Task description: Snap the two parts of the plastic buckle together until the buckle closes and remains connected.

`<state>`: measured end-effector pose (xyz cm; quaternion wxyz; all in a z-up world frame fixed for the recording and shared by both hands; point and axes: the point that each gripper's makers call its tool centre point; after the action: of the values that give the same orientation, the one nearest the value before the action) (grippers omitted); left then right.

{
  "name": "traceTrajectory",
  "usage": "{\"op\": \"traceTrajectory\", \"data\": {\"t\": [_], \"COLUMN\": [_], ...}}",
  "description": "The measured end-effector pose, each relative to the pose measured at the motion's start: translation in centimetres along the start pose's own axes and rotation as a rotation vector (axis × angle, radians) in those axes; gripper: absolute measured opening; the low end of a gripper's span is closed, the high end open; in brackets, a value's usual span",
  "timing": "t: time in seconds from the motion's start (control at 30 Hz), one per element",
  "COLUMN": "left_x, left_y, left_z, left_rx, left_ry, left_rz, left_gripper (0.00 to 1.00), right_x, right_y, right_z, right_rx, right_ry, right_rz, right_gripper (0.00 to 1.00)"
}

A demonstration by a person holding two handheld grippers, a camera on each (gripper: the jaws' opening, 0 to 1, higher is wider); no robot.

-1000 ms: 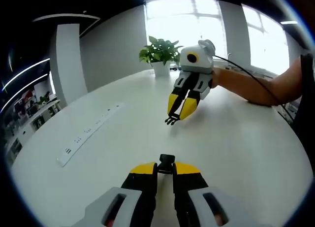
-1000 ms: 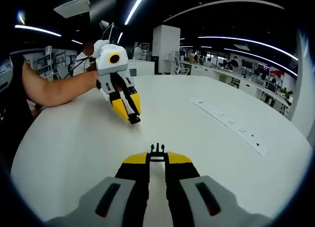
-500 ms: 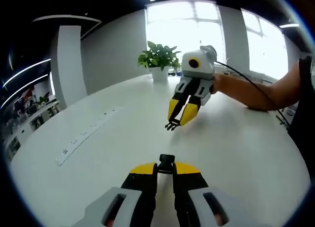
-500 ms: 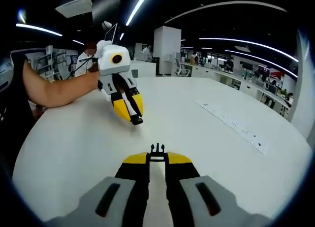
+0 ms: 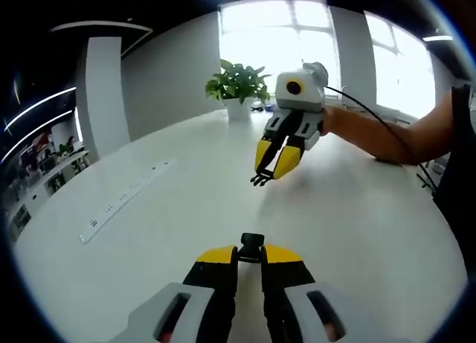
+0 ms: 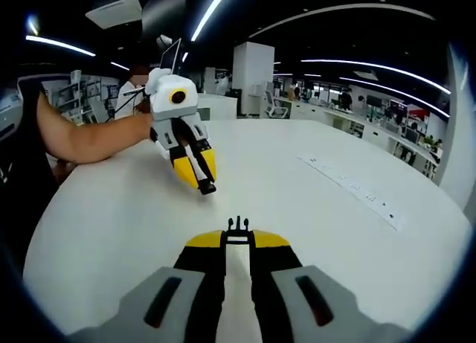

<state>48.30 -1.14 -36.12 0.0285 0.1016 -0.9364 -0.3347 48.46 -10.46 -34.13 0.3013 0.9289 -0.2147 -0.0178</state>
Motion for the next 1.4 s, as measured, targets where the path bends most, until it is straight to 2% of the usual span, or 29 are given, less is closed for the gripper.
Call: {"op": "traceTrajectory", "data": {"t": [1.23,1.4], "left_x": [3.0,4.4], "left_y": [0.8,1.2], "left_z": [-0.2,-0.2], "left_rx": [0.008,0.014], "left_ry": [-0.010,-0.009], "left_rz": [0.019,0.023], "left_gripper": [0.10,0.10], "right_x": [-3.8,-4.3], "right_y": [1.4,1.7], "right_z": [-0.9,-1.1], "right_rx": [0.041,0.049], "right_ry": [0.002,0.006], "right_rz": [-0.007,-0.006], "right_gripper": [0.10,0.10]}}
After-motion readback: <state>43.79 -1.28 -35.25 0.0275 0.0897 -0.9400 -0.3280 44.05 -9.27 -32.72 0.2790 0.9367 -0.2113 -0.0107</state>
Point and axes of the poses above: the point that each gripper's makers call its tool centre point, and the gripper's own axes: y roughly backward along the fingers, x roughly to its right, z roughly out of its underside, and after that the axes turned 9 degrees about -x, right-handed
